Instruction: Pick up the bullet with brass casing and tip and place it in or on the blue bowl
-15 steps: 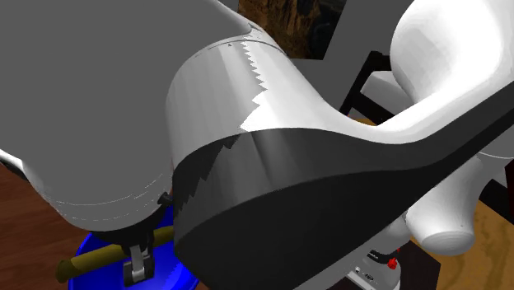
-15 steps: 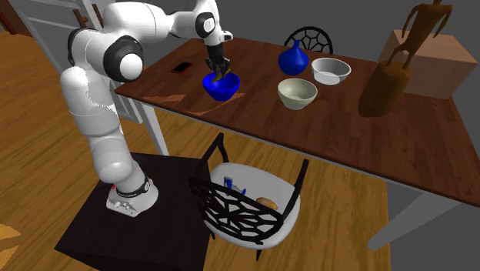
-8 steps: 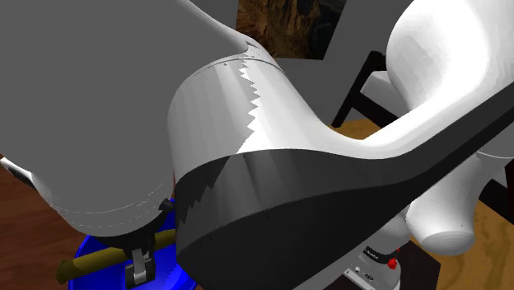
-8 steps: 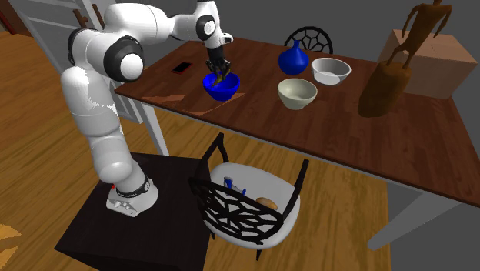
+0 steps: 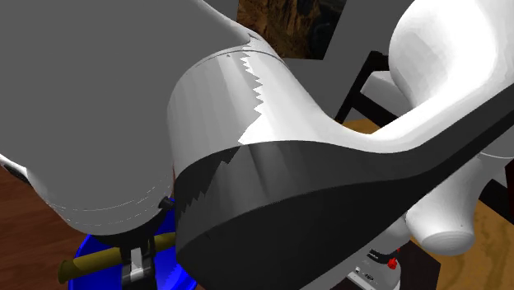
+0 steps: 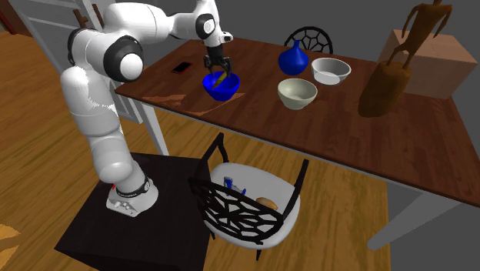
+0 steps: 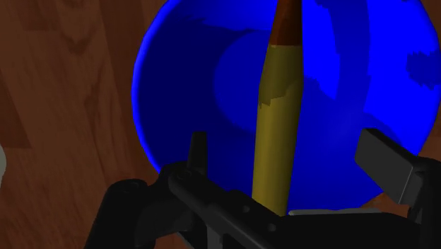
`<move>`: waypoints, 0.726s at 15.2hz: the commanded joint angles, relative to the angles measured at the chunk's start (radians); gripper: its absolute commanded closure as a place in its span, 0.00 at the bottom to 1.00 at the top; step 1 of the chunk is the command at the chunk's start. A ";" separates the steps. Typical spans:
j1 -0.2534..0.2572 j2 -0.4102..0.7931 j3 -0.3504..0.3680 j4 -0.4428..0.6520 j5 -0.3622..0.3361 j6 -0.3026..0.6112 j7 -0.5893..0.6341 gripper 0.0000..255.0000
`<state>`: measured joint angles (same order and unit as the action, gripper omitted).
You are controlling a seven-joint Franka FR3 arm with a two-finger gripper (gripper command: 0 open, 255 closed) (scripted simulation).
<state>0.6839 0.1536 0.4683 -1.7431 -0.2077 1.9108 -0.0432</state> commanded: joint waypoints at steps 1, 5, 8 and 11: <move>0.002 -0.009 0.003 0.042 0.007 -0.050 -0.006 0.00; 0.007 -0.014 0.007 0.096 0.012 -0.108 -0.010 0.00; 0.007 -0.014 0.007 0.096 0.012 -0.108 -0.010 0.00; 0.007 -0.014 0.007 0.096 0.012 -0.108 -0.010 0.00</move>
